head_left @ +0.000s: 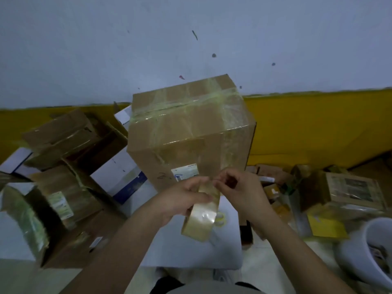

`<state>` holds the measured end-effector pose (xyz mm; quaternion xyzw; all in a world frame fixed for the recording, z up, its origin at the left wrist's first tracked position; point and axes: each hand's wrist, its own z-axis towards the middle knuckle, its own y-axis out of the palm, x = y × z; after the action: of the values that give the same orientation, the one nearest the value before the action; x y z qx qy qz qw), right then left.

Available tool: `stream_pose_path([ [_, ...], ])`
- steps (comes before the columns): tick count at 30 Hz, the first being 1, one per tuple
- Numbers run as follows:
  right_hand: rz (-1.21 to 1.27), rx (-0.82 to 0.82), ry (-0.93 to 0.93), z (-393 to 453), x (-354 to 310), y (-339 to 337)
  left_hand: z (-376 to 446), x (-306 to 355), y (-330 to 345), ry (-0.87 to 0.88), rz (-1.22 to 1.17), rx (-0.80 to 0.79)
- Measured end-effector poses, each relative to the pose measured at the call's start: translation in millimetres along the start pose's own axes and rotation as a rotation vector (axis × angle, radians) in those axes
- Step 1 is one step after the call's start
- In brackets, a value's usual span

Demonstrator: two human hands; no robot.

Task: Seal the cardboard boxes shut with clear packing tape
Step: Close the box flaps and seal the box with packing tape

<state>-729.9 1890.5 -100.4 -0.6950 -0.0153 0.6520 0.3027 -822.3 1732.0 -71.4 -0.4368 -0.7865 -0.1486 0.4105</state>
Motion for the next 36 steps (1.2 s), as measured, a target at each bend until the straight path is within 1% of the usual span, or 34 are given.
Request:
stream_pose_path([
  [2, -0.027, 0.039, -0.024, -0.3, -8.6, -15.2, -1.9, 8.9, 2.0, 0.014, -0.028, 0.019],
  [4, -0.064, 0.037, -0.065, 4.3, -17.2, -29.5, -1.8, 15.6, 3.4, 0.025, -0.082, 0.023],
  [7, -0.131, 0.013, -0.197, 23.9, -24.5, -47.6, -4.7, 25.0, 11.9, 0.046, -0.222, 0.050],
  [8, -0.120, -0.012, -0.228, 32.4, -23.3, -51.8, -5.0, 27.4, 15.8, 0.048, -0.260, 0.070],
  [11, -0.085, -0.174, -0.238, 56.7, -10.1, -59.8, -1.9, 33.4, 27.0, 0.050, -0.301, 0.121],
  [14, -0.035, -0.229, -0.202, 74.2, 8.5, -61.5, 2.3, 39.8, 35.3, 0.026, -0.327, 0.170],
  [19, 0.168, -0.236, -0.090, 83.7, 23.6, -57.4, 11.2, 38.5, 39.4, 0.003, -0.385, 0.137],
  [23, 0.168, -0.176, -0.120, 78.8, 33.3, -51.7, 5.7, 29.8, 42.3, -0.019, -0.438, 0.052],
  [26, 0.134, -0.130, -0.138, 73.0, 28.3, -53.2, -2.0, 20.3, 41.1, 0.005, -0.499, -0.006],
  [29, 0.046, -0.075, -0.248, 63.0, 10.2, -63.3, -12.3, 19.8, 37.5, 0.057, -0.439, -0.034],
  [31, 0.032, -0.036, -0.306, 56.8, -2.0, -71.7, -21.1, 27.1, 35.3, 0.106, -0.300, -0.013],
  [34, 0.087, 0.044, -0.313, 51.9, -17.2, -84.4, -31.3, 44.0, 31.3, 0.218, -0.049, 0.038],
  [36, 0.129, 0.120, -0.313, 52.3, -21.8, -94.3, -37.2, 58.1, 29.6, 0.295, 0.039, 0.048],
])
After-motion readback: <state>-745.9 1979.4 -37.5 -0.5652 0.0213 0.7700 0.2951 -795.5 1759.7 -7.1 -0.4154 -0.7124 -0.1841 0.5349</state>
